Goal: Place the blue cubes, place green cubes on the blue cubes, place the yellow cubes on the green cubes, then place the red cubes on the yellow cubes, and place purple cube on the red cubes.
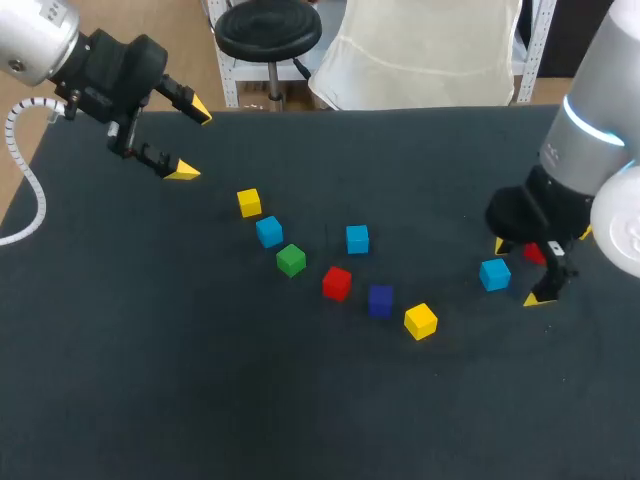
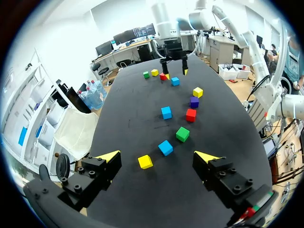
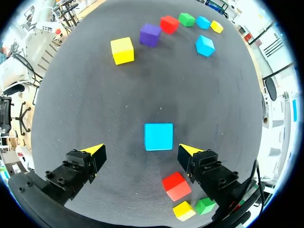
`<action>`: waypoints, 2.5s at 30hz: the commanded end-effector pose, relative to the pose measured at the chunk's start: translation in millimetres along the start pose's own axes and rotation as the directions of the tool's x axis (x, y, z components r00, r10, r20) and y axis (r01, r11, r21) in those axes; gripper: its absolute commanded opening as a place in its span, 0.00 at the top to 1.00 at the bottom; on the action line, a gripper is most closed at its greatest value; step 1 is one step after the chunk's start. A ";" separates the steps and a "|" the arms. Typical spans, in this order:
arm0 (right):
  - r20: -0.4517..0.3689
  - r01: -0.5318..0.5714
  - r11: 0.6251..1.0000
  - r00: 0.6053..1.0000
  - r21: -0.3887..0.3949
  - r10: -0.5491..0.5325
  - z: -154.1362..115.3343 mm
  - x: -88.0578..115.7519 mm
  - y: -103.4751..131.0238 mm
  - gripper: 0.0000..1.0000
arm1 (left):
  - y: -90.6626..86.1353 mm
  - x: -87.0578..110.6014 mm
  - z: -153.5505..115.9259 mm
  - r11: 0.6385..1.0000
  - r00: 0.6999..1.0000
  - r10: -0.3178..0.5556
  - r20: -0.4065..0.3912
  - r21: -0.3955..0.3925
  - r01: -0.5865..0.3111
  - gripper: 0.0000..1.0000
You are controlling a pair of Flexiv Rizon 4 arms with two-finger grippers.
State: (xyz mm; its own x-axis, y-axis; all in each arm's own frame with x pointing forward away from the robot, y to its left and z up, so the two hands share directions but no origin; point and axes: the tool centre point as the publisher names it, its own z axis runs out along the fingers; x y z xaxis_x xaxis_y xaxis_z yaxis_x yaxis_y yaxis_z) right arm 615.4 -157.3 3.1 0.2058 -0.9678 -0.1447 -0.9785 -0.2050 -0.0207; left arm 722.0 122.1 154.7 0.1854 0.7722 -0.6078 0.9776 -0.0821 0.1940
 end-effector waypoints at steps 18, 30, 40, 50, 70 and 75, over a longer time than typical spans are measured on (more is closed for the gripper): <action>0.005 0.020 1.000 1.000 -0.009 -0.020 7.7 -5.4 -18.6 0.00 | -0.5 0.9 0.0 1.000 1.000 0.003 0.001 -0.002 -0.003 0.00; -0.010 0.027 1.000 1.000 -0.010 -0.027 7.6 -8.2 -21.5 0.52 | -0.5 0.9 0.0 1.000 1.000 0.003 0.001 -0.002 -0.003 0.00; -0.021 0.021 1.000 1.000 -0.008 -0.021 8.2 -7.9 -21.2 1.00 | -0.5 0.9 0.0 1.000 1.000 0.003 0.001 -0.002 -0.003 0.00; 0.022 -0.129 0.992 0.992 0.014 0.128 -1.4 -20.3 -30.7 1.00 | -0.5 0.9 0.0 1.000 1.000 0.003 0.001 -0.002 -0.003 0.00; -0.027 -0.214 0.975 0.976 0.064 0.216 3.7 -93.5 -89.6 1.00 | -0.5 0.9 0.0 1.000 1.000 0.003 0.001 -0.002 -0.003 0.00; -0.043 -0.197 0.978 0.979 0.063 0.200 6.9 -104.6 -98.4 1.00 | -0.5 0.9 0.0 1.000 1.000 0.003 0.001 -0.002 -0.003 0.00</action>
State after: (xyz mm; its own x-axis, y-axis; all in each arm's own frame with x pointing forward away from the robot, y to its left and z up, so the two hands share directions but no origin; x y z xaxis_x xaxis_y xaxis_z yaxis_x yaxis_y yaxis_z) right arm 681.3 -43.9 15.8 0.0087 -0.9929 -0.1182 -0.9975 -0.0003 -0.0703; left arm 722.0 122.1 154.7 0.1854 0.7722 -0.6077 0.9776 -0.0821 0.1940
